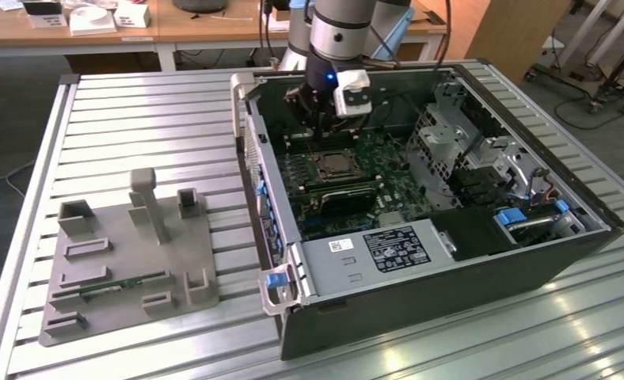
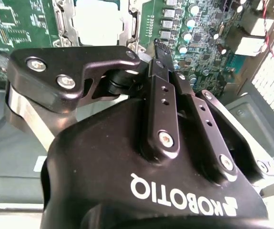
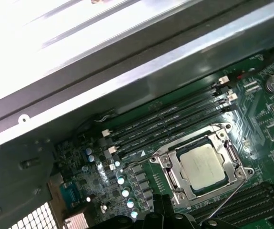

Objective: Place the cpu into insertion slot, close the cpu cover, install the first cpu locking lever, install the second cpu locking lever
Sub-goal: 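Install the first cpu locking lever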

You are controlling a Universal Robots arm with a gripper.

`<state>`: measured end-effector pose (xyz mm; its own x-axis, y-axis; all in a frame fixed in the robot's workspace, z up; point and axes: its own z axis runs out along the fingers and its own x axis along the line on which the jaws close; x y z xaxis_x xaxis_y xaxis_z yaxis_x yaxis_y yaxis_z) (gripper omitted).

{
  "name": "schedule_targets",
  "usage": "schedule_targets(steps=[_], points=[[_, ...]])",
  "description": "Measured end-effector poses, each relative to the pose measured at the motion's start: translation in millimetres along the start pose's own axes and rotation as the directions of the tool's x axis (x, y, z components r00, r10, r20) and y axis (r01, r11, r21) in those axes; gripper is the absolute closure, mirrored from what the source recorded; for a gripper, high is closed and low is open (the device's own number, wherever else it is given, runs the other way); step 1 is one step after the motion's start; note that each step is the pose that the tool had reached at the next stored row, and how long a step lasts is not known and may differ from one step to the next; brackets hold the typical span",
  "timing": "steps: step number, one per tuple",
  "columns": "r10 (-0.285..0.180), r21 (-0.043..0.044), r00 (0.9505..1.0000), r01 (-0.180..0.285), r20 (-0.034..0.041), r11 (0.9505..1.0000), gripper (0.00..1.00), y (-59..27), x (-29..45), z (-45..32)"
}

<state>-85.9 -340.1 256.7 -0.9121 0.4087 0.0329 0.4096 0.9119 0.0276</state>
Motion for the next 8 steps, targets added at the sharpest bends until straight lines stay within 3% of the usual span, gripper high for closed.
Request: schedule_targets(steps=[4, 8], points=[[-0.055, 0.0018, 0.9985, 0.055, -0.0016, 0.9985, 0.89, -0.1, 0.1, 0.1], [-0.074, 0.0018, 0.9973, 0.074, -0.0015, 0.9973, 0.89, -1.0, 2.1, 0.2]])
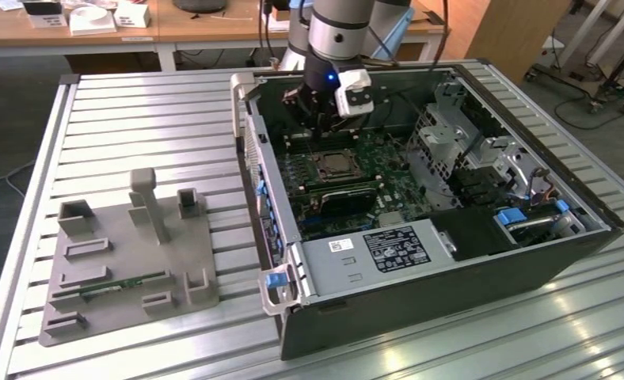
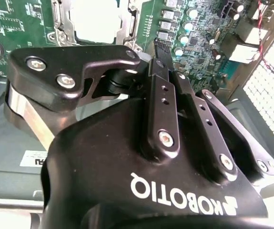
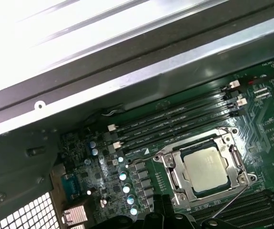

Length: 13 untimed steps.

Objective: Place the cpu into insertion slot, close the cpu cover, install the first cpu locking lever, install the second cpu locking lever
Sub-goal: 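Install the first cpu locking lever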

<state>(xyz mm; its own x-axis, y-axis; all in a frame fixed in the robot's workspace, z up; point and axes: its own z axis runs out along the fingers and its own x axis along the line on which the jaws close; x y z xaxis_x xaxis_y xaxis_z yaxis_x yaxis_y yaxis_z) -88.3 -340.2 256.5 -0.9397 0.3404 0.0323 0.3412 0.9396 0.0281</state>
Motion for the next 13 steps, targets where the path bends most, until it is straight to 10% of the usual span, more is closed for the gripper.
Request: schedule_targets(steps=[13], points=[[-0.057, -0.0011, 0.9983, 0.057, 0.0064, 0.9984, 0.89, -4.7, 12.9, 0.2]])
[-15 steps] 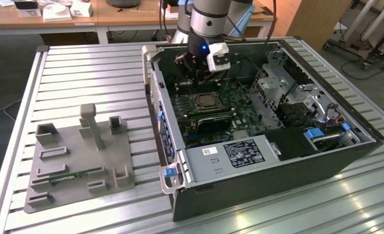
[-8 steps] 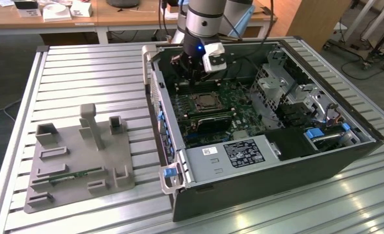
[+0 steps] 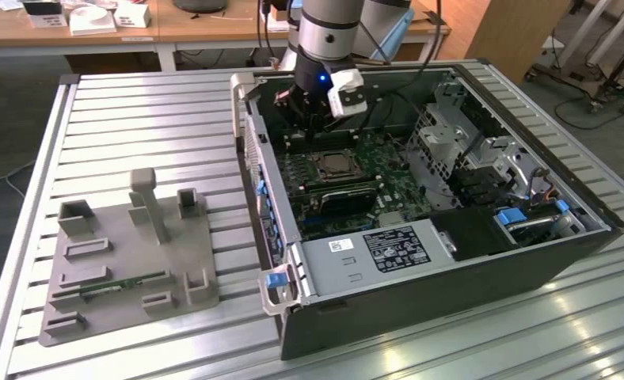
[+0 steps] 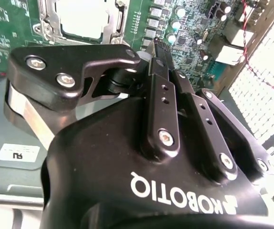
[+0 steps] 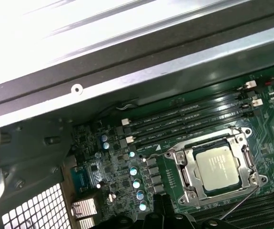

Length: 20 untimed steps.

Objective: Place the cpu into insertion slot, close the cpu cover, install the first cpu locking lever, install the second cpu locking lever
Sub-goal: 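Install the first cpu locking lever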

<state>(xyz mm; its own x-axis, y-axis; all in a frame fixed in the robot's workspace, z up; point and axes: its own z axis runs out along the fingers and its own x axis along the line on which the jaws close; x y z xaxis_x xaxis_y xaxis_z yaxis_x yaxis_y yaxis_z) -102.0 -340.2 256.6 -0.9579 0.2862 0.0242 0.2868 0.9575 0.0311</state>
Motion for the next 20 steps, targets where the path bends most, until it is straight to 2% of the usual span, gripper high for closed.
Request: schedule_targets(steps=[3, 6, 11, 14, 20], points=[[-0.028, 0.0, 0.9996, 0.028, 0.0007, 0.9996, 0.89, 0.0, 0.1, 0.0], [-0.036, -0.0027, 0.9993, 0.036, 0.0082, 0.9994, 0.89, -0.5, 1.5, 0.3], [-0.038, -0.0066, 0.9991, 0.039, 0.0166, 0.9992, 0.89, -3.0, 10.0, 0.7], [-0.047, -0.0068, 0.9988, 0.047, 0.0174, 0.9989, 0.89, -3.7, 12.4, 1.1], [-0.095, -0.006, 0.9954, 0.095, 0.0159, 0.9955, 0.89, -3.1, 13.2, 2.3]])
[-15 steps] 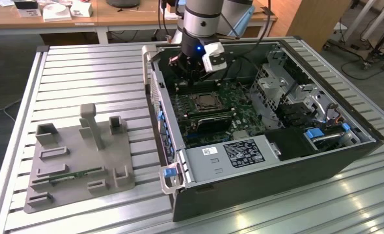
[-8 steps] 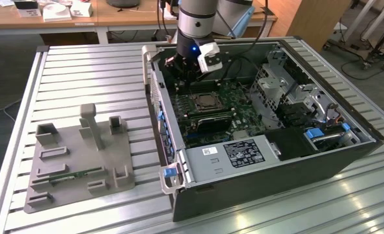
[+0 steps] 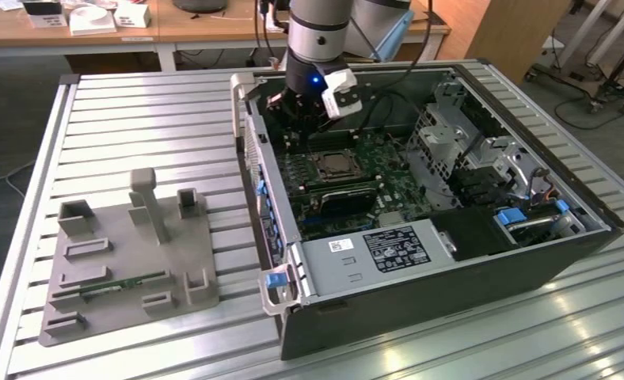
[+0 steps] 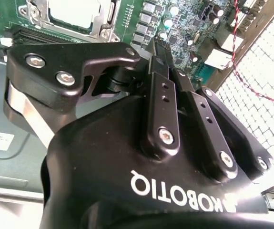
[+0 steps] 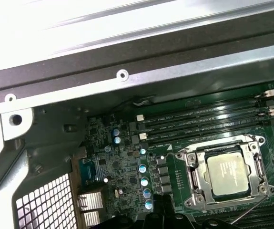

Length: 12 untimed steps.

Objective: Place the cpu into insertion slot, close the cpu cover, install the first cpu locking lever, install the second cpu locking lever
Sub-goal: 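Install the first cpu locking lever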

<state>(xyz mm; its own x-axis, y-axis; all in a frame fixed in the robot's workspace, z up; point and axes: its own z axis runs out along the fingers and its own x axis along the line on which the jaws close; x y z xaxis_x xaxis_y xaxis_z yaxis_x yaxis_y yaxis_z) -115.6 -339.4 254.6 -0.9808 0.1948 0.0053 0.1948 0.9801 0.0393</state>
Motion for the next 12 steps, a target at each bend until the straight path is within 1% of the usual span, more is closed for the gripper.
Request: schedule_targets(steps=[2, 5, 7, 12], points=[[-0.003, 0.0002, 1.0, 0.003, 0.0002, 1.0, 0.89, 1.0, 1.0, 0.0], [-0.007, -0.0005, 1.0, 0.007, 0.0039, 1.0, 0.89, 1.8, 1.8, 0.0], [-0.016, -0.0009, 0.9999, 0.016, 0.0049, 0.9999, 0.89, 2.0, 1.8, 0.1], [-0.076, -0.0006, 0.9971, 0.076, 0.0026, 0.9971, 0.89, 2.0, 1.8, 0.1]])
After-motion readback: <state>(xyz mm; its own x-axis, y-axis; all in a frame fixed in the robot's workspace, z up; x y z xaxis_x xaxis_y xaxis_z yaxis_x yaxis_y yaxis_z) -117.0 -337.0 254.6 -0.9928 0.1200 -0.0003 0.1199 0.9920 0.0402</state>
